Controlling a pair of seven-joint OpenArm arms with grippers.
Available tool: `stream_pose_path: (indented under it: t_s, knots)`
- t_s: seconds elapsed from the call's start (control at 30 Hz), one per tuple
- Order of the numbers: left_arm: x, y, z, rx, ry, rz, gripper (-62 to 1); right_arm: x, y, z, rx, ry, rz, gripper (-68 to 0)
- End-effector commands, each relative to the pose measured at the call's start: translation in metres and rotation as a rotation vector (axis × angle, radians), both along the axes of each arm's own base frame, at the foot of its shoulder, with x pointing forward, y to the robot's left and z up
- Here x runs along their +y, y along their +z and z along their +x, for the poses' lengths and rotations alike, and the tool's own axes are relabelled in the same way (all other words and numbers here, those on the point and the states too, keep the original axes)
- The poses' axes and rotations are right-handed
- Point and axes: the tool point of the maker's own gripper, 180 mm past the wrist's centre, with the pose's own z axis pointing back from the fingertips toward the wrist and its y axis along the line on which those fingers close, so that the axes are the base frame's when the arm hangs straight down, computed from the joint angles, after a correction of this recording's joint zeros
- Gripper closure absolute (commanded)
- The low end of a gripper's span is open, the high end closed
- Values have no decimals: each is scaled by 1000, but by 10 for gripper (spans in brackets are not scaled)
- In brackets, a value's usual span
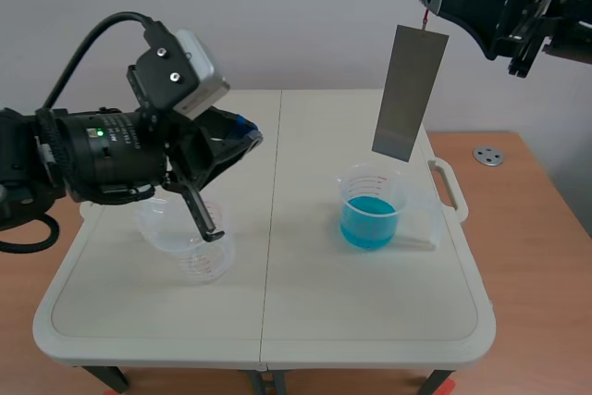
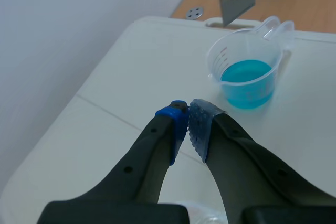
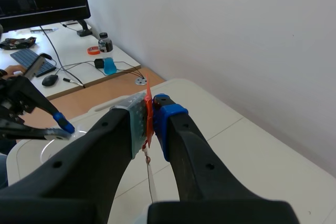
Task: Hold the metal plate by the orange handle, dip it into the blue solution, take it out and point at it, then put the plate back in the beaker on the left.
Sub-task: 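Raise the plate and point at it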
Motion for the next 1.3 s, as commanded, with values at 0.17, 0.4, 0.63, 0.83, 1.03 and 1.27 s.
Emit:
stream_pose_path:
  t_s: [0.17, 0.4, 0.63, 0.83, 1.03, 1.27]
  knots:
    - [-33, -7, 21, -10, -13, -7, -57, -4, 16, 1, -40, 3, 16, -11]
    - [-58, -15, 34, 13, -27, -21, -57, -4, 16, 1, -40, 3, 16, -11]
    - [-75, -22, 39, 11, -44, 7, -57, -4, 17, 1, -40, 3, 17, -11]
    - [-82, -25, 38, 8, -54, 9, -57, -3, 17, 1, -40, 3, 17, -11]
    - [-83, -26, 38, 5, -55, 14, -57, -3, 16, 1, -40, 3, 17, -11]
    - [-82, -29, 38, -10, -59, 46, -57, -3, 16, 1, -40, 3, 17, -11]
